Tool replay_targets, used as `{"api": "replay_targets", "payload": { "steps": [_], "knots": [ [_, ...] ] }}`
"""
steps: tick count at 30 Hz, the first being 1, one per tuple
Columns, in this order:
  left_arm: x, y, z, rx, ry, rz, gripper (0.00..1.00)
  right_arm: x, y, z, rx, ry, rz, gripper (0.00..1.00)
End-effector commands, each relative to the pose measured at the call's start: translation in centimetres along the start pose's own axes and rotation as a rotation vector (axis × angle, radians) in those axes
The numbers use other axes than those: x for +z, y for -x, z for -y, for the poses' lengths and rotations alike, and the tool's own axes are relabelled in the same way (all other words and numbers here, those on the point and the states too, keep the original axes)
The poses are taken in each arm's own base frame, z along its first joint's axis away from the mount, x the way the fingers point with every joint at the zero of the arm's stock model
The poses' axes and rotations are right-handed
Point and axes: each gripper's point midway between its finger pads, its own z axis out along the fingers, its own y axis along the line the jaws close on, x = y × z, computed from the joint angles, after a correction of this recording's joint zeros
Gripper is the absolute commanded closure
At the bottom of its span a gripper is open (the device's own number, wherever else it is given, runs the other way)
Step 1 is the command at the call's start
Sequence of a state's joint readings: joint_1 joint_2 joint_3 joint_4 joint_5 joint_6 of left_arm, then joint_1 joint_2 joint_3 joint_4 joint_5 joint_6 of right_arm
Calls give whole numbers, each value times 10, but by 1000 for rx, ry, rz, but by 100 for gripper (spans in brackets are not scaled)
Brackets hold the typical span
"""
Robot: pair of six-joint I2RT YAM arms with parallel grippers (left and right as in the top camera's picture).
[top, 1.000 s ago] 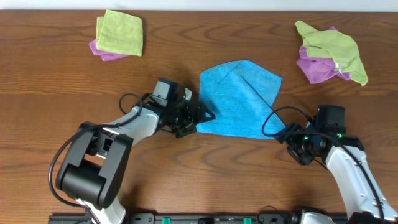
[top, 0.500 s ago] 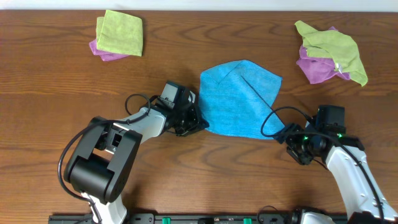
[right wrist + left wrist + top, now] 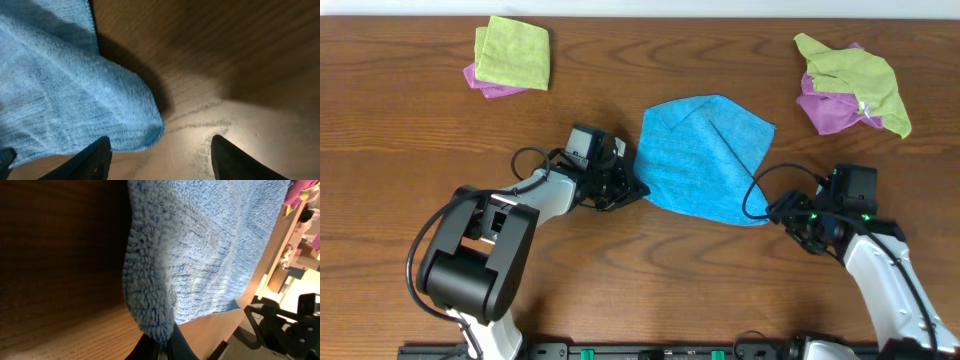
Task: Fold the cloth
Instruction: 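Grasp the blue cloth's lower-left and lower-right corners with both grippers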
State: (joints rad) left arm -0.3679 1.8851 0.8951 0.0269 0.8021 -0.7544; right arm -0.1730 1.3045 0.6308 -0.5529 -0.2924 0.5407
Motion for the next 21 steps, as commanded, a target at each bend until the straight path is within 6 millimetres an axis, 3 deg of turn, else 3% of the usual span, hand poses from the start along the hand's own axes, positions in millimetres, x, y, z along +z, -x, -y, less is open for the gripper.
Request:
{"api": "replay_targets", "payload": {
  "steps": [1,7,16,21],
  "knots": [
    [-5,-2,11,43,-34,-7,94,10,-5,4,5,-1,-44,38],
    [-5,-2,11,42,-35,-8,94,30,-5,-3,45,45,-85,43],
    [-5,-2,12,42,-40,-13,95,43,-12,-7,58,54,-124,41],
    [-5,-3,12,42,-40,-13,94,48,-9,-12,72,60,-115,47]
  ]
}}
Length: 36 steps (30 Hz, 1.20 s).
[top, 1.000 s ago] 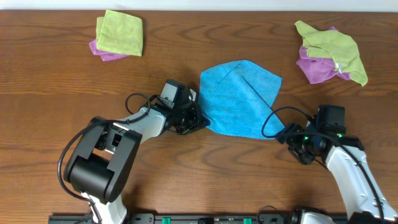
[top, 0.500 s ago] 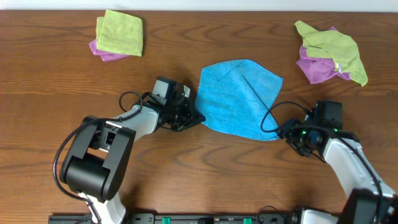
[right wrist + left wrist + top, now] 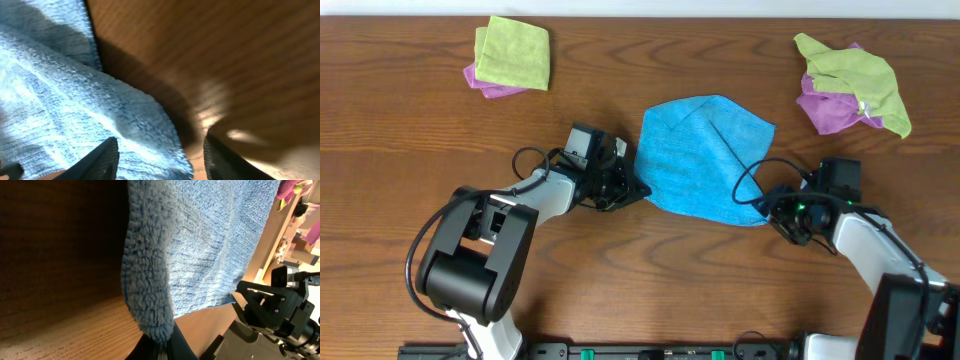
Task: Fold the cloth
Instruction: 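Grasp the blue cloth's lower-left and lower-right corners with both grippers, then lift both corners and carry them up over the cloth's far edge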
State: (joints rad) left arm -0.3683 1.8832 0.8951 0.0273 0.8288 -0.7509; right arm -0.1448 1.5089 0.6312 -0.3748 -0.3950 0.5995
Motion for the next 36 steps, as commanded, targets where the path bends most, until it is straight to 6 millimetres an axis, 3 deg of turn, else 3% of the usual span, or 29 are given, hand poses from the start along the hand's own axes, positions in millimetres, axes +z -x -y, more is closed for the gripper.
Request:
{"api": "replay_targets", "payload": {
  "steps": [1,4,9,14,20,26,29,36],
  "knots": [
    [-5,1,9,37,-22,4,94,8,-6,2,28,-13,-24,49],
    [-5,0,9,37,-22,3,94,9,-6,-1,25,-6,-19,52],
    [-7,2,8,33,-26,6,94,9,-4,2,40,-22,-8,82],
    [-8,2,10,49,-40,-3,95,14,-6,-1,33,-9,6,99],
    [-17,5,13,78,-84,-12,94,7,-7,-8,-10,11,17,99],
    [-49,18,29,115,-148,43,94,-33,-1,-52,-103,187,97,99],
    [-83,25,55,177,-190,129,94,-69,-2,-82,-150,316,164,99],
    [-136,20,106,238,-250,272,94,-126,-3,-142,-238,486,283,99]
  ]
}}
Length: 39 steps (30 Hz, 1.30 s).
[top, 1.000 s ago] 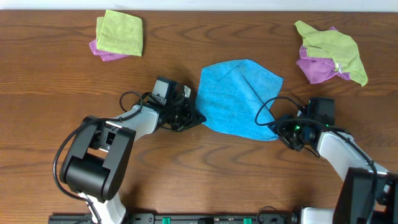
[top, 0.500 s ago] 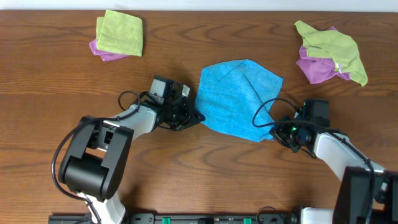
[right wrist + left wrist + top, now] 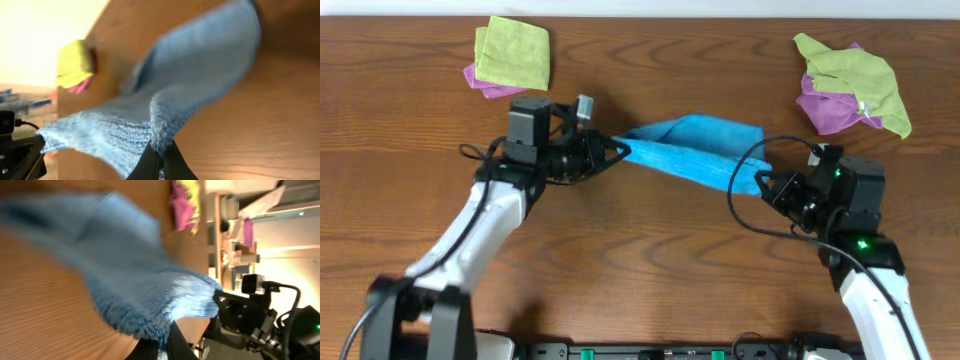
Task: Fold the cloth
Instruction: 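Lift both corners and carry them up over the cloth's far edge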
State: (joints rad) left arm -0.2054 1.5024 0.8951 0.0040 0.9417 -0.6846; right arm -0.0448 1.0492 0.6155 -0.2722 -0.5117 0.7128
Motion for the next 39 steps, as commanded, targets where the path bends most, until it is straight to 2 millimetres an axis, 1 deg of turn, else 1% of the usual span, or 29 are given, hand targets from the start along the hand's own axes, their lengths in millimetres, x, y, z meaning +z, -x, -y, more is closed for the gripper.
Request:
{"api": "replay_targets", "payload": {
  "steps": [1,4,6,8,10,15,18,21,22,24,27,28,29,30,31,33,35,39],
  "knots": [
    [-13,8,17,-2,-5,58,94,-11,15,-42,-36,87,36,99],
    [-23,17,21,-15,6,117,95,-16,31,-56,-55,94,80,99],
    [-29,29,18,-29,20,162,94,-16,44,-59,-59,73,117,99],
    [-35,40,10,-40,50,211,95,-12,54,-60,-67,59,135,99],
    [-39,50,5,-52,64,251,95,-3,63,-60,-65,53,139,99],
    [-32,78,0,-43,56,320,94,30,85,-58,-55,36,115,99],
    [-23,98,0,-36,48,328,94,43,107,-69,-87,51,140,99],
    [-17,123,9,-7,29,346,94,49,131,-79,-113,51,178,99],
    [-15,134,14,8,19,355,94,53,141,-85,-118,55,187,99],
    [-13,151,25,30,2,368,95,59,153,-92,-123,61,198,99],
    [-11,169,37,55,-14,376,94,67,170,-102,-131,74,210,99],
    [-11,176,45,82,-23,381,94,69,179,-109,-138,85,217,99],
    [-14,181,51,106,-31,388,94,67,183,-115,-148,91,225,99],
    [-17,184,55,112,-35,390,94,64,185,-119,-167,89,229,99],
    [-19,185,55,114,-26,390,94,62,186,-120,-177,83,226,99],
    [-21,182,52,114,-18,361,94,60,183,-118,-191,59,202,99],
    [-19,174,45,100,-6,320,94,61,175,-111,-194,27,165,99],
    [-14,157,29,91,48,249,94,65,151,-91,-202,-46,62,99]
  ]
}}
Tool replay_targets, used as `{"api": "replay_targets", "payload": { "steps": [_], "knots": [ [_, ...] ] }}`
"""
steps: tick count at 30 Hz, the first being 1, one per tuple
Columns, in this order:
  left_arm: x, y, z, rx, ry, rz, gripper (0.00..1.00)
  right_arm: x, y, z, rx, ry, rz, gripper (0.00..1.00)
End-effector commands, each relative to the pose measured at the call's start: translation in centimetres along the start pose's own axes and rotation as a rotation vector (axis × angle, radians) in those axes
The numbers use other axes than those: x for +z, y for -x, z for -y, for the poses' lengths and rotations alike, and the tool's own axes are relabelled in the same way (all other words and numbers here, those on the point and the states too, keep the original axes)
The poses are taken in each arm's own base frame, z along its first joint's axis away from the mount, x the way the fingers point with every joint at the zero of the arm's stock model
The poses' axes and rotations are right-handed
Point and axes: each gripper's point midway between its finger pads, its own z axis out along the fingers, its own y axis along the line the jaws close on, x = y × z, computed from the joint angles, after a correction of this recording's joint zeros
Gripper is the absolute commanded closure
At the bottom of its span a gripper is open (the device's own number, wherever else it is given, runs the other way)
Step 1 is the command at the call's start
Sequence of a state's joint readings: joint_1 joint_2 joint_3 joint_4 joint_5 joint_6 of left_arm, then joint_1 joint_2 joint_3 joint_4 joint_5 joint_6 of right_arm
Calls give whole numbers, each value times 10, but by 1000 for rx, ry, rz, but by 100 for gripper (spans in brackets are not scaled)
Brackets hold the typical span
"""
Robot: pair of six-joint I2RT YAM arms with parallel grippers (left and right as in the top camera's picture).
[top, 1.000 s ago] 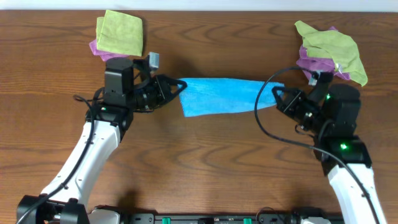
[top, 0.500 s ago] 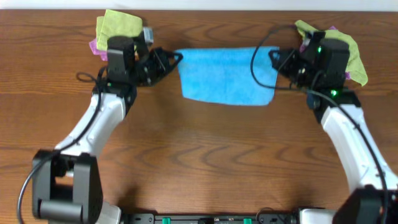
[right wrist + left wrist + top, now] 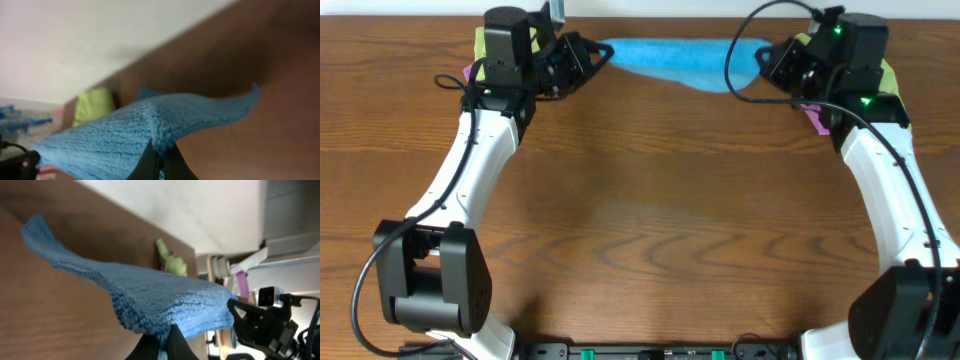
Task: Fold the cloth
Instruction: 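Lift both corners and carry them up over the cloth's far edge, then lower the held edge onto the cloth with both grippers, folding it in half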
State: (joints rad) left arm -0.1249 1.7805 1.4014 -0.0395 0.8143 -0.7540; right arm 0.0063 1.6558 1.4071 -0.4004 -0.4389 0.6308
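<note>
The blue cloth (image 3: 675, 58) hangs stretched in the air near the table's far edge, held at two corners. My left gripper (image 3: 603, 50) is shut on its left corner, and my right gripper (image 3: 767, 62) is shut on its right corner. In the left wrist view the cloth (image 3: 150, 297) runs from the pinched corner at my left gripper (image 3: 165, 342) toward the far end. The right wrist view shows the cloth (image 3: 140, 125) pinched in my right gripper (image 3: 161, 165), its free end dangling to the right.
A folded green cloth on a purple one (image 3: 477, 50) lies at the far left, mostly under my left arm. A crumpled green and purple pile (image 3: 890, 80) lies at the far right behind my right arm. Bare wooden table (image 3: 650, 220) fills the middle.
Both arms have gone up and toward the far edge with the cloth held between them. The cloth, then low over the table's middle, now hangs stretched near the far edge.
The cloth lay spread on the table with my left gripper shut on its left corner and my right gripper open beside its right corner. Then the right one was closer over that corner. Then both held it lifted, and now it hangs stretched at the far edge.
</note>
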Motion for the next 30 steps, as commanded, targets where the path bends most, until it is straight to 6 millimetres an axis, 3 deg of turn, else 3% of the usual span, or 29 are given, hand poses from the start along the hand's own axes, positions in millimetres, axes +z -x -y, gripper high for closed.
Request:
{"api": "replay_targets", "payload": {
  "steps": [1,11,18,25,30],
  "knots": [
    [-4,0,-13,60,32,-21,94,-3,-4,10,-79,-59,-18,99],
    [-17,-56,-54,112,174,-238,94,-14,-58,42,-106,-179,-240,99],
    [-44,-98,-90,127,326,-411,94,-26,-103,69,-65,-269,-411,99],
    [-61,-147,-122,47,396,-553,94,-33,-157,105,-9,-327,-528,99],
    [-68,-179,-142,-20,418,-618,94,-40,-182,119,1,-339,-555,99]
  ]
}}
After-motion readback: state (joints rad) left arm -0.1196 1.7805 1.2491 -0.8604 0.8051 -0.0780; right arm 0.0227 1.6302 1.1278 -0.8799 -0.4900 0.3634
